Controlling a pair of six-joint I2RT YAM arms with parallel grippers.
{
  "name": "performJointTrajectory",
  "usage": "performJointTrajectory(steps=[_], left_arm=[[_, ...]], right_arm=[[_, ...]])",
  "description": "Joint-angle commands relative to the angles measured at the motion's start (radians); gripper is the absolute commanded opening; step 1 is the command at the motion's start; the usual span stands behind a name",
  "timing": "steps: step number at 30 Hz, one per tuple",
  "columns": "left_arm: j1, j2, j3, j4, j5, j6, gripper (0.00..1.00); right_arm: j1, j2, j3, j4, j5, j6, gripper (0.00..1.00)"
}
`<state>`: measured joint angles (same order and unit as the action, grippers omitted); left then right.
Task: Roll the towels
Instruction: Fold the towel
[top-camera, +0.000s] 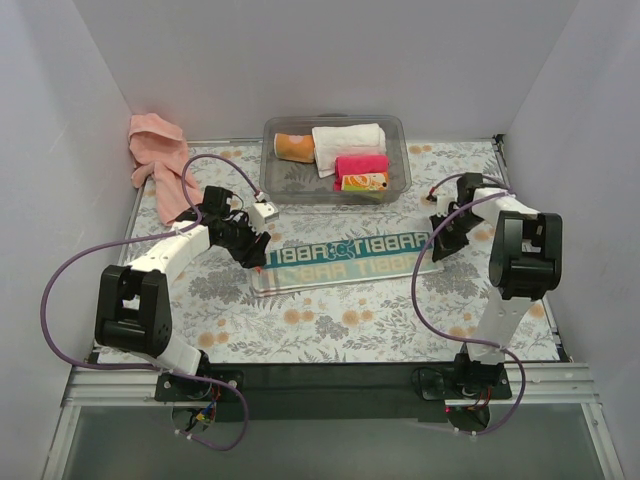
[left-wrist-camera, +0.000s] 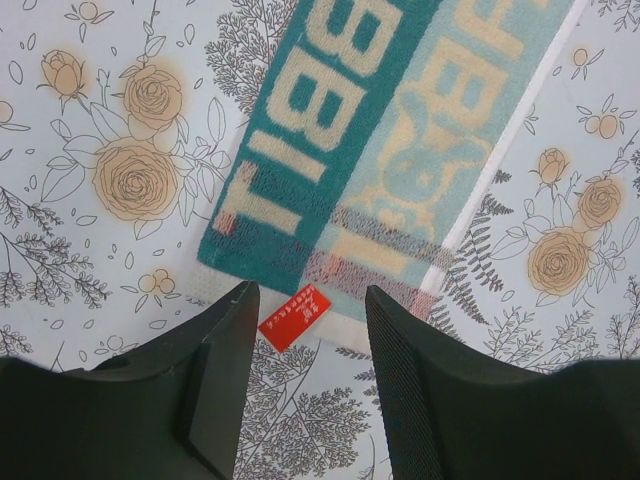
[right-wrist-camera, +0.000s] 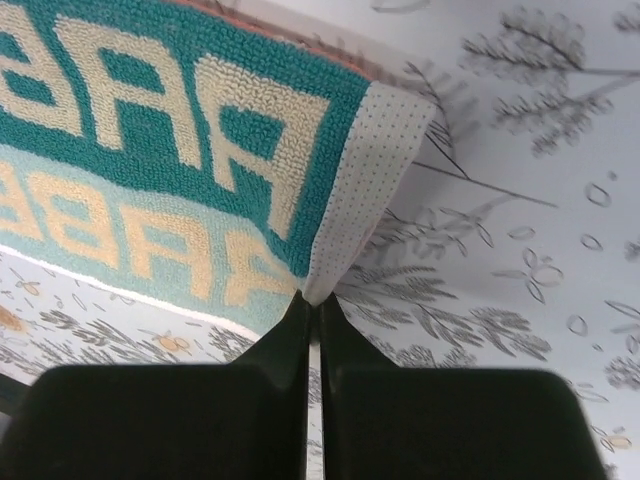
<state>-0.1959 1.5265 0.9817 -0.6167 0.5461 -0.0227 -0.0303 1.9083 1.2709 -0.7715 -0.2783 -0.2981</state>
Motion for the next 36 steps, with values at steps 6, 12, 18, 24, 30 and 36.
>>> performJointTrajectory(steps=[6, 12, 18, 24, 30, 36], left_arm=[[-0.002, -0.038, 0.018, 0.008, 0.012, 0.001, 0.44], [-0.002, -0.025, 0.032, -0.008, 0.014, -0.016, 0.53], [-0.002, -0.009, 0.055, -0.017, 0.032, -0.048, 0.83], [-0.002, -0.009, 0.061, -0.015, 0.031, -0.062, 0.84], [0.0, -0.022, 0.045, -0.02, 0.017, -0.063, 0.85], [0.0, -0.025, 0.034, -0.023, 0.012, -0.056, 0.85]], right_arm=[[-0.079, -0.121, 0.053, -0.1, -0.031, -0.098, 0.01], [-0.017, -0.15, 0.064, -0.167, -0.162, -0.118, 0.01], [0.104, -0.161, 0.074, -0.17, -0.24, -0.082, 0.01], [0.208, -0.078, 0.103, -0.146, -0.292, -0.042, 0.01], [0.285, -0.005, 0.154, -0.094, -0.302, 0.011, 0.01], [0.328, 0.052, 0.157, -0.06, -0.306, 0.042, 0.01]])
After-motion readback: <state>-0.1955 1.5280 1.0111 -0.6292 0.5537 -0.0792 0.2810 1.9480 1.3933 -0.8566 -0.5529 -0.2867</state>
